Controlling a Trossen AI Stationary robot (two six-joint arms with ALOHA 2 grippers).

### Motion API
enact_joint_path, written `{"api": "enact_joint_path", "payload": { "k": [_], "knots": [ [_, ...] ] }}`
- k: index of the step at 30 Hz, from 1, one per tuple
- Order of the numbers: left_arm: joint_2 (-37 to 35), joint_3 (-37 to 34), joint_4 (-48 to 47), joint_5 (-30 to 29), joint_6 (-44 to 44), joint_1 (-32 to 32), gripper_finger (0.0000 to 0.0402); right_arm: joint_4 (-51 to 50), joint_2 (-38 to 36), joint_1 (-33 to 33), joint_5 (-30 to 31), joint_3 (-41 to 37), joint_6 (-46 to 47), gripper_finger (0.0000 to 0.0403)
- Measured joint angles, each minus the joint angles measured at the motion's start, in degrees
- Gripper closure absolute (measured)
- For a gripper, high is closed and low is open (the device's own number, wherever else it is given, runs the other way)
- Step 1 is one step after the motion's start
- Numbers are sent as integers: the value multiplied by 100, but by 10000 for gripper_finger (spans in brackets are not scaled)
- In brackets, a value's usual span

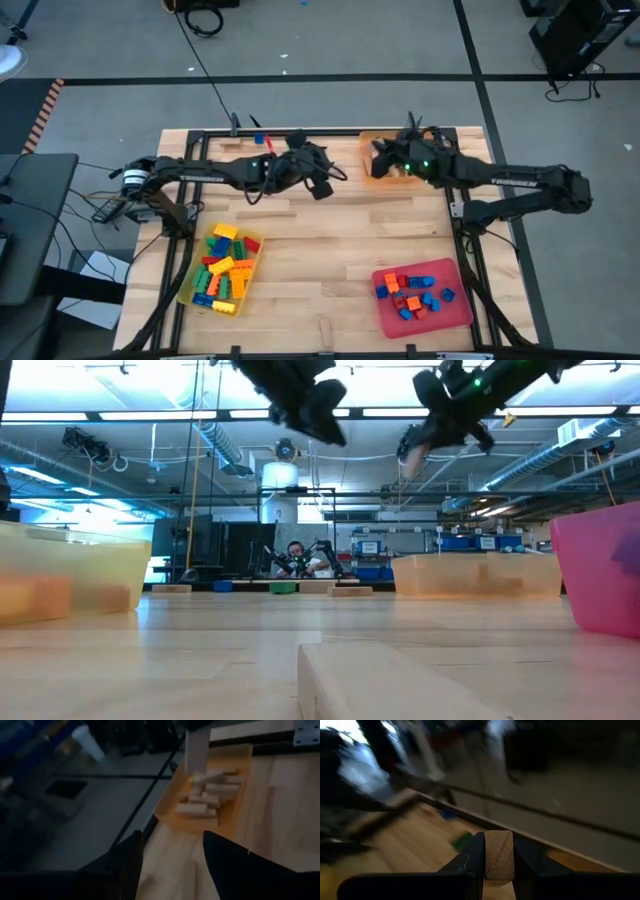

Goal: Sort blocks by size
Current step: Put the brown block into the orange bin

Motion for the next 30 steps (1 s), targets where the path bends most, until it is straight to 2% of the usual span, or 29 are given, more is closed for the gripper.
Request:
{"api": "enact_joint_path", "payload": {
  "k": [4, 8, 14, 22, 26, 28, 30],
  "knots": [
    [-347, -640, 116, 17, -318, 163, 188, -2028, 126, -550, -73, 646, 517, 332],
    [-815, -1422, 547, 15, -462, 273, 188, -3376, 388, -1285, -527, 1056, 881, 332],
    [-1651, -2356, 1406, 6, -370, 326, 188, -4219, 845, -2348, -1467, 1099, 1160, 332],
    [-2570, -3238, 1492, -109, 315, 715, 188, -4737, 1693, -3082, -1773, 1099, 963, 332],
    [-2942, -3748, 1503, 250, 240, 1103, 188, -4841, 2010, -3240, -1799, 1099, 912, 331],
    [-3094, -3923, 1622, 525, 103, 1253, 188, -4868, 2081, -3284, -1801, 1096, 918, 306],
    [-3211, -4009, 1602, 746, 61, 1402, 188, -4866, 2094, -3284, -1791, 1096, 970, 259]
  ]
}}
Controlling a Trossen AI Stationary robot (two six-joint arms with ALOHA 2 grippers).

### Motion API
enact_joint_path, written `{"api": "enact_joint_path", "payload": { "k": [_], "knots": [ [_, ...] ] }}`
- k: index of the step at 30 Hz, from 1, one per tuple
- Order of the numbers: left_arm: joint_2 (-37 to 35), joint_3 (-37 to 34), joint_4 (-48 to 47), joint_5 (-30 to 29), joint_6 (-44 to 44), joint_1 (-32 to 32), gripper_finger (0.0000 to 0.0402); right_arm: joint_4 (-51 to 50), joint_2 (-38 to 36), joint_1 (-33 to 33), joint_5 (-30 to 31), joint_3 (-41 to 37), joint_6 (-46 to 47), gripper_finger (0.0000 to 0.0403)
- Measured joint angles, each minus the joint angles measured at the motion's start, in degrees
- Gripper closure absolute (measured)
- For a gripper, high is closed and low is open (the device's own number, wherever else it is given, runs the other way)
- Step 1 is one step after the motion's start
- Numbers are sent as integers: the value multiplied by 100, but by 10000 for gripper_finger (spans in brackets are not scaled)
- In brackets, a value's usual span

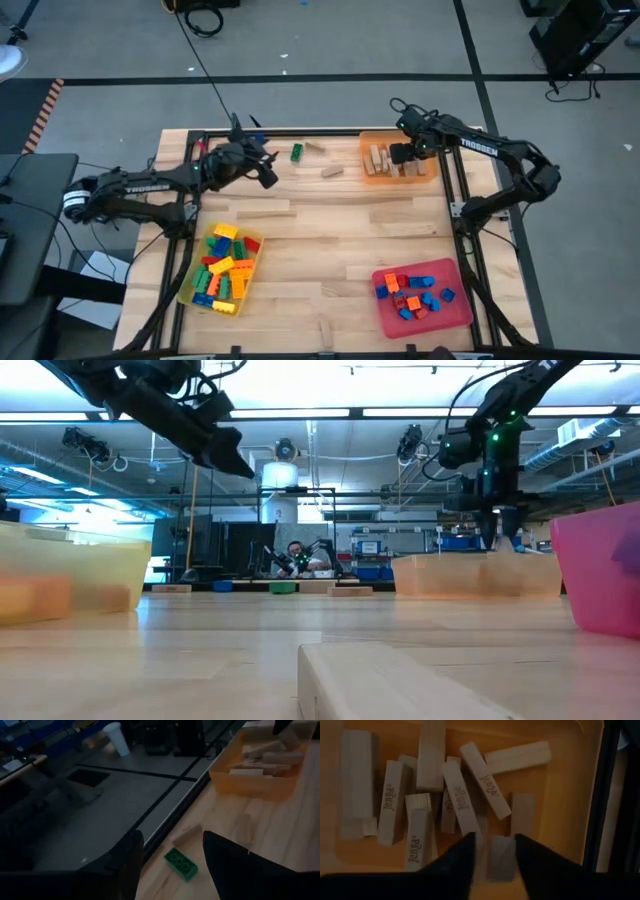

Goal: Sort blocks by size
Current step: Put the brown block into the orange bin

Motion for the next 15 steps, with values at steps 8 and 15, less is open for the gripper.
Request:
{"api": "enact_joint_path", "payload": {
  "k": [8, 15],
  "knots": [
    [-41, -44, 5, -287, 556, 268, 188, 6, -161, -2, 9, 0, 191, 120],
    [-100, -44, -217, -738, 995, 252, 188, 83, -739, 115, -14, 0, 718, 116]
  ]
}}
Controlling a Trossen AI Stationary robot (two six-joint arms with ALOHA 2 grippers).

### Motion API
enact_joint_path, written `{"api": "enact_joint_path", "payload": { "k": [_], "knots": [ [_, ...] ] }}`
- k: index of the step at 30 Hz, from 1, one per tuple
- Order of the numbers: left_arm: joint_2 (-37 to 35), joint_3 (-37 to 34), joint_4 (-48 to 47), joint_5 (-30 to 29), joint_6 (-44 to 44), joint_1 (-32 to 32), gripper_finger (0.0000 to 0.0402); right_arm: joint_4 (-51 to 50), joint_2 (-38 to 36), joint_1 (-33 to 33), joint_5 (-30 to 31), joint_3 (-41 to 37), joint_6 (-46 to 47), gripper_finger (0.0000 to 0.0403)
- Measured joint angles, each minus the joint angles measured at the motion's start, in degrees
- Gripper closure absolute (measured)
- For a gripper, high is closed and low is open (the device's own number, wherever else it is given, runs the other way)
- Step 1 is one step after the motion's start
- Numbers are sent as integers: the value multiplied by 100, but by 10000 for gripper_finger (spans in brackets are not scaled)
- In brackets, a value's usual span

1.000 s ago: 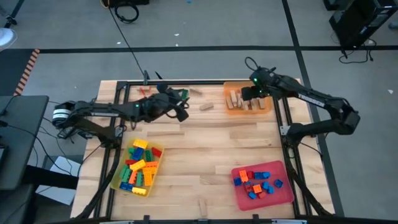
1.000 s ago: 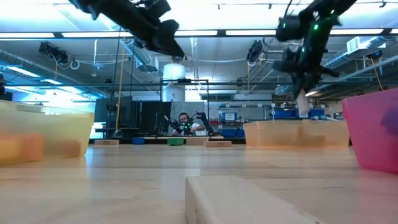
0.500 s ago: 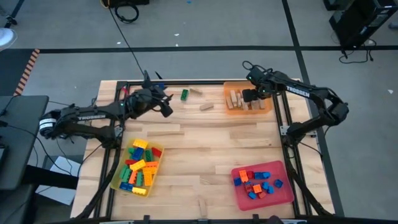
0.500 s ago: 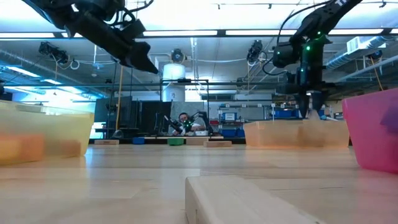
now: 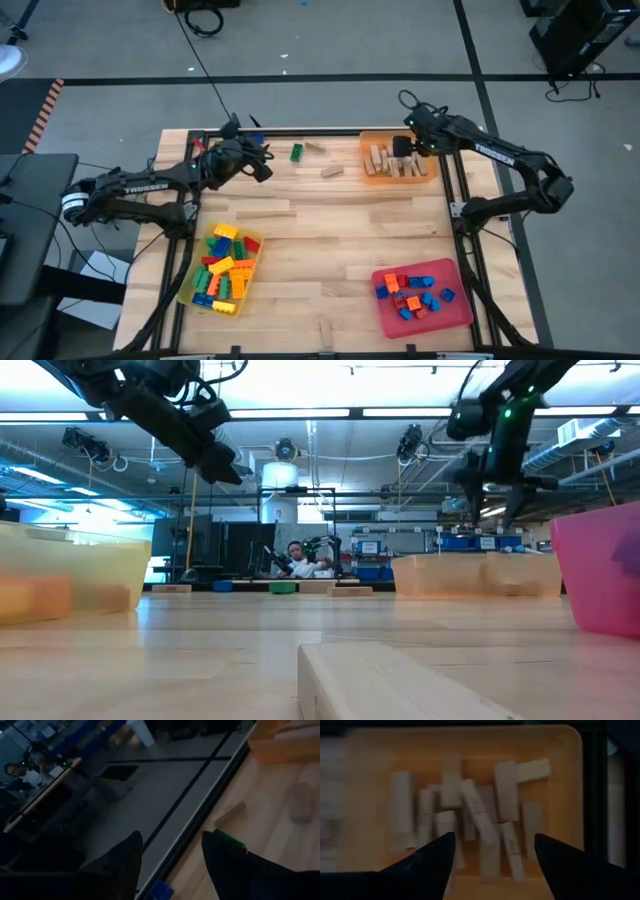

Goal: Sort blocks by size
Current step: Put the brown block into the orange bin

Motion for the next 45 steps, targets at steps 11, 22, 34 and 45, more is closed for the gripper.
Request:
{"api": "enact_joint_path", "payload": {
  "k": [11, 22, 34, 45],
  "knots": [
    [-383, 2, -1257, 1514, -490, 347, 188, 869, -771, 1069, -230, 0, 438, 146],
    [-951, 2, -3401, 1124, -624, 381, 188, 3727, 113, 2472, -814, 0, -20, 153],
    [-970, 35, -4232, 1015, -725, 295, 188, 4065, 1992, 2860, -2464, 1392, -1063, 181],
    [-964, 947, -3949, 1313, -2638, 289, 188, 837, 3595, 2572, -2213, 4188, -4304, 189]
  ]
}}
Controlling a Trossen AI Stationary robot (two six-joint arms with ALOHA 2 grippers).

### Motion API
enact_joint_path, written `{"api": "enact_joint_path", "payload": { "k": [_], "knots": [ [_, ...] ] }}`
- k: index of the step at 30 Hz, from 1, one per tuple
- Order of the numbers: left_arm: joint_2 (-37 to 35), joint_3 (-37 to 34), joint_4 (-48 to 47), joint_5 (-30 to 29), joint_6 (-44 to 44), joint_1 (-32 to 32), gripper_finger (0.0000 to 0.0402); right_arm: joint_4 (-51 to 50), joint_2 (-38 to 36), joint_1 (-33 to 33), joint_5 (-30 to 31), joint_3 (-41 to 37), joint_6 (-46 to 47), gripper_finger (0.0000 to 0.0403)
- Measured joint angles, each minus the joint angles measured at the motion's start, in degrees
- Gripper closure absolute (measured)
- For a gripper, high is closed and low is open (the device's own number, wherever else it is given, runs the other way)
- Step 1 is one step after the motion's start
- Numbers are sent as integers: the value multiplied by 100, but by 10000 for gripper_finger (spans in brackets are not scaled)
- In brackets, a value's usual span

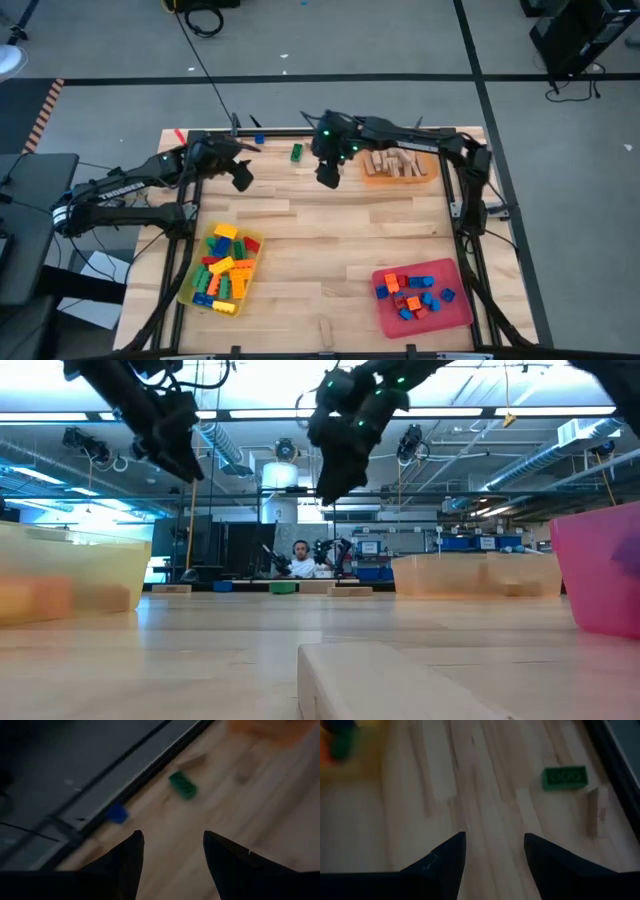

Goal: Sort blocks by size
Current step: Put the brown block into the orange bin

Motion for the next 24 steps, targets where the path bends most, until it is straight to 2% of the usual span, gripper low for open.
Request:
{"api": "enact_joint_path", "payload": {
  "k": [3, 7, 13, 18, 24],
  "knots": [
    [2, 23, 101, 449, -574, -42, 188, -651, 472, -73, 26, 589, -530, 178],
    [2, 14, 146, 633, -1095, -248, 188, -1376, 1157, -136, 63, 1383, -844, 160],
    [2, 6, 114, 652, -1335, -668, 188, -2228, 2132, -140, 819, 2343, -1709, 134],
    [2, 4, 114, 651, -1576, -901, 188, -2800, 2675, -259, 897, 2656, -2333, 134],
    [2, 1, 120, 650, -1709, -1029, 188, -2843, 2900, -457, 933, 2667, -2659, 158]
  ]
}}
